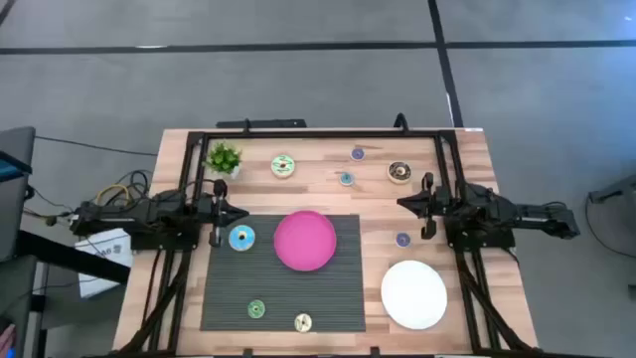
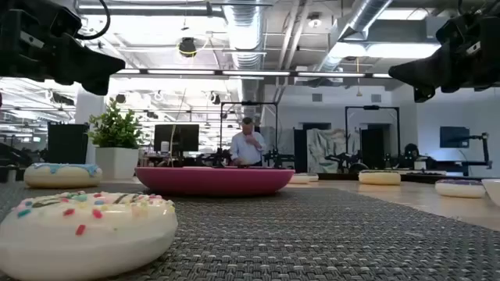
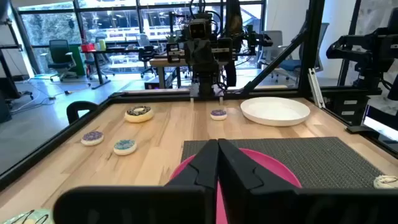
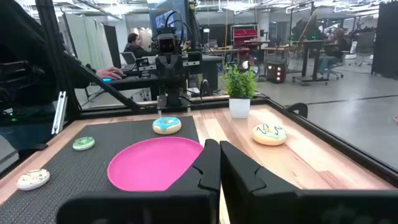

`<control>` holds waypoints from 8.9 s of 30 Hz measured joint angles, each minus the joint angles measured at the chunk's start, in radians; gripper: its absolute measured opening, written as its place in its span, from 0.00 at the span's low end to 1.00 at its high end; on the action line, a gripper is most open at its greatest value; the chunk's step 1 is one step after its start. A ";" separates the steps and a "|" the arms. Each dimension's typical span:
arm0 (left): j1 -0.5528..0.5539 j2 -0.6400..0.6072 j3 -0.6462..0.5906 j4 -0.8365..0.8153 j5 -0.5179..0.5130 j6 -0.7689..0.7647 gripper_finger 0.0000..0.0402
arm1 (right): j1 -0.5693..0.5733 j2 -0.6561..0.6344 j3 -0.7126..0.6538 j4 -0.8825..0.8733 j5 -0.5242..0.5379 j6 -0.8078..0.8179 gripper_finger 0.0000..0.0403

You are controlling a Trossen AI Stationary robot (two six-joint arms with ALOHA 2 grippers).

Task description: Pick & Place donuts

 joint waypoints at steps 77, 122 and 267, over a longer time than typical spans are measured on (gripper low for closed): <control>0.000 0.000 0.000 0.008 0.040 -0.576 0.00 | 0.000 0.000 0.000 0.000 0.000 0.000 0.00; -0.001 0.013 0.032 0.031 -0.275 -0.662 0.00 | 0.000 0.000 0.000 0.000 0.000 0.000 0.00; -0.071 1.224 0.654 -0.931 -0.112 -0.733 0.74 | 0.000 0.000 0.000 0.000 0.000 0.000 0.00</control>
